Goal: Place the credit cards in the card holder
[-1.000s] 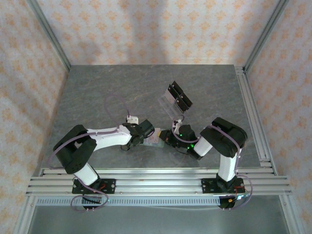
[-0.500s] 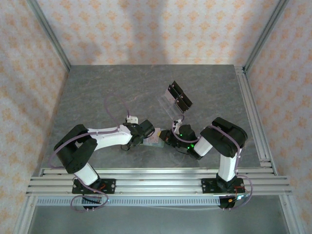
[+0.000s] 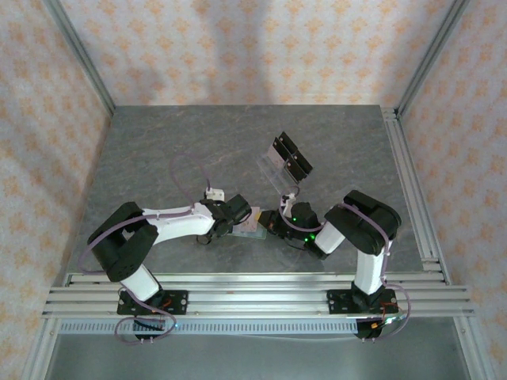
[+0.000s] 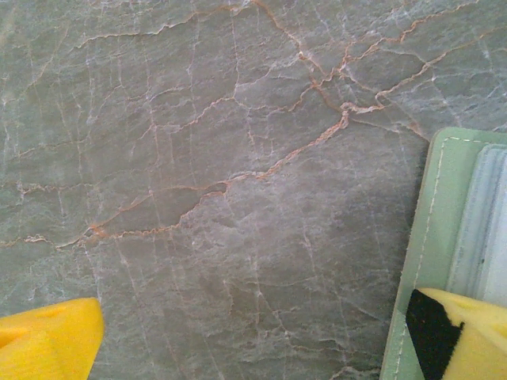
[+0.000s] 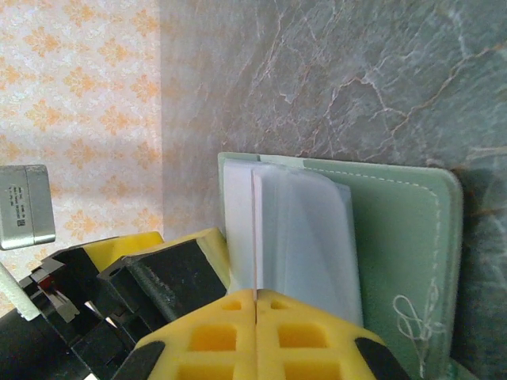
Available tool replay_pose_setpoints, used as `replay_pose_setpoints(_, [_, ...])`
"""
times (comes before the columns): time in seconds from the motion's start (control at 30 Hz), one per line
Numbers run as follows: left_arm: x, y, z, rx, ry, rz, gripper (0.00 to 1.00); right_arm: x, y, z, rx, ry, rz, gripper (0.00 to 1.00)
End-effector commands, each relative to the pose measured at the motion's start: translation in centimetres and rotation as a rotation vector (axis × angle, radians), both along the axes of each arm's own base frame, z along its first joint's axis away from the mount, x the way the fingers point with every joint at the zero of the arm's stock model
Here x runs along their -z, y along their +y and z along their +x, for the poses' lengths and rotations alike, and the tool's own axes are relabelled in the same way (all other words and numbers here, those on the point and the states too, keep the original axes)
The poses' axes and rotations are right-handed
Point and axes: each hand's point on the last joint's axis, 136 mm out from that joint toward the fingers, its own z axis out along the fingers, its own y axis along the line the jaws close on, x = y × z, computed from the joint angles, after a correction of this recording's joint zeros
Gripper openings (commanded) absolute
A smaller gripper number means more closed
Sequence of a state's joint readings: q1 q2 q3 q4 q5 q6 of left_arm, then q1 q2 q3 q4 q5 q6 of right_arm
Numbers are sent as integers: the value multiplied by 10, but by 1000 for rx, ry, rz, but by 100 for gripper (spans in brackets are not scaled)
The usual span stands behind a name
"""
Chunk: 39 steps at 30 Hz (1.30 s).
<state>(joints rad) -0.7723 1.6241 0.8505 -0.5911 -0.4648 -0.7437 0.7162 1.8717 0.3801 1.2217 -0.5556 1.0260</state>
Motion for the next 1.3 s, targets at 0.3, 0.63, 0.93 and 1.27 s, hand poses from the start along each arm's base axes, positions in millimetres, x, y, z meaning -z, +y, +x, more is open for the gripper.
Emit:
replay_pose_setpoints(0.3, [0, 9, -4, -14, 0, 59, 100, -2, 6, 7, -2, -10, 38, 0])
replay_pose_setpoints(0.63, [0, 9, -4, -13, 1, 59, 100, 3, -2, 4, 23, -3, 25, 0])
replay_pose_setpoints(0.93, [0, 10, -4, -12, -1, 60, 100, 6, -5, 2, 29, 2, 24, 0])
replay_pose_setpoints(1.27, [0, 10, -4, -14, 0, 59, 100, 6, 2, 2, 5, 9, 37, 0])
